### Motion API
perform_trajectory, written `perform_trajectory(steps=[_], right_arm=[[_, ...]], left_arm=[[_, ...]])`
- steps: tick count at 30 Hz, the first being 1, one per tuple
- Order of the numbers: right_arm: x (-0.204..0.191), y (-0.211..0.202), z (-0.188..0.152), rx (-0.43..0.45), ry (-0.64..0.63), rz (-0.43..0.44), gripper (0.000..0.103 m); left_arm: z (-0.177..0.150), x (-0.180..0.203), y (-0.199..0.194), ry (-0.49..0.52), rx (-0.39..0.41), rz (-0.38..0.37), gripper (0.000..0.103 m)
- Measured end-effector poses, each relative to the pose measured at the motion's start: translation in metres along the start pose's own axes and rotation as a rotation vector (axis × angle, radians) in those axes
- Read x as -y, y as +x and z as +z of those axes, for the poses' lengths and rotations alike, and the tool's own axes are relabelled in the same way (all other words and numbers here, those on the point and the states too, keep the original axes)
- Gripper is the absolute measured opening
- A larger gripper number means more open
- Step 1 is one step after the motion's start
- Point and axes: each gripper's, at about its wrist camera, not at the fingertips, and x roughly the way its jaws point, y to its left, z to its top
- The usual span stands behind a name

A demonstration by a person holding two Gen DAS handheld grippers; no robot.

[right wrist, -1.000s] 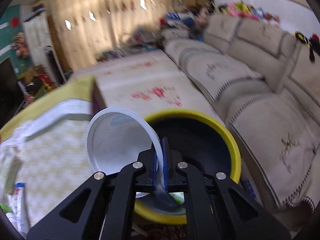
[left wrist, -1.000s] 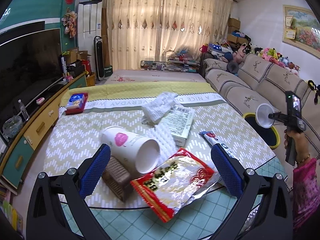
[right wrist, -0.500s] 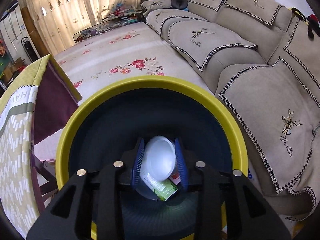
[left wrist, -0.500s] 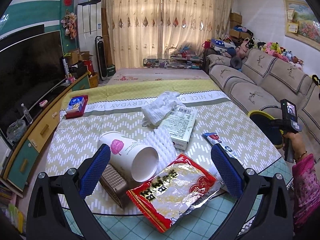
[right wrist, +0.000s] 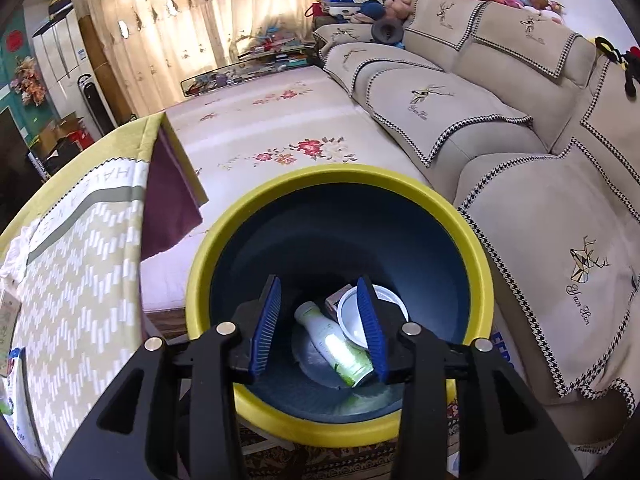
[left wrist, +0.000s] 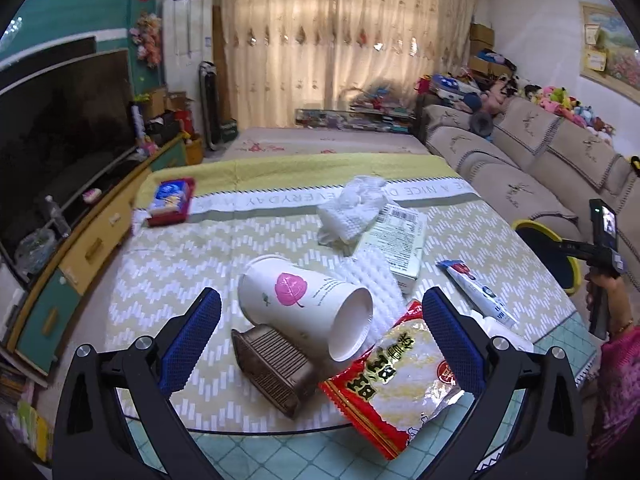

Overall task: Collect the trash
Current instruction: 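Carry the tub with the right tool into the yellow bin and release, then grasp the white paper cup with the left tool and lift it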

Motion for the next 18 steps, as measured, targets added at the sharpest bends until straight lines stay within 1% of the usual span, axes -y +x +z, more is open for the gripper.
perform_trajectory(steps=[3,5,7,10,12,13,15,18], right_arm=[[-0.006,-0.001,0.0,-0.004,-0.014,0.008,0.038],[-0.009,-0.002,-0.001,-0.006,-0.021,0.013,0.038],[-0.012,-0.004,-0.002,-0.006,-0.028,0.014,0.042],[-0.014,-0.004,-0.001,-0.009,-0.032,0.011,0.044],[-0.015,-0.004,-0.001,-0.013,-0.034,0.011,0.044],[-0.016,-0.004,-0.001,-0.014,-0.036,0.011,0.045],[-0.021,-0.005,0.0,-0.015,-0.045,0.012,0.045],[-0.029,-0.008,0.0,-0.011,-0.056,0.014,0.045]], left_arm=[[0.004,-0.002,0.011,0.05,0.004,-0.02,0.099],[0.007,-0.008,0.025,0.078,-0.027,-0.057,0.099],[0.009,-0.013,0.036,0.092,-0.043,-0.09,0.099],[0.012,-0.021,0.049,0.128,-0.068,-0.101,0.099],[0.014,-0.026,0.056,0.155,-0.079,-0.128,0.099],[0.014,-0.027,0.058,0.16,-0.087,-0.145,0.099],[0.015,-0.032,0.067,0.165,-0.115,-0.204,0.099],[0.017,-0.035,0.074,0.166,-0.141,-0.264,0.099]])
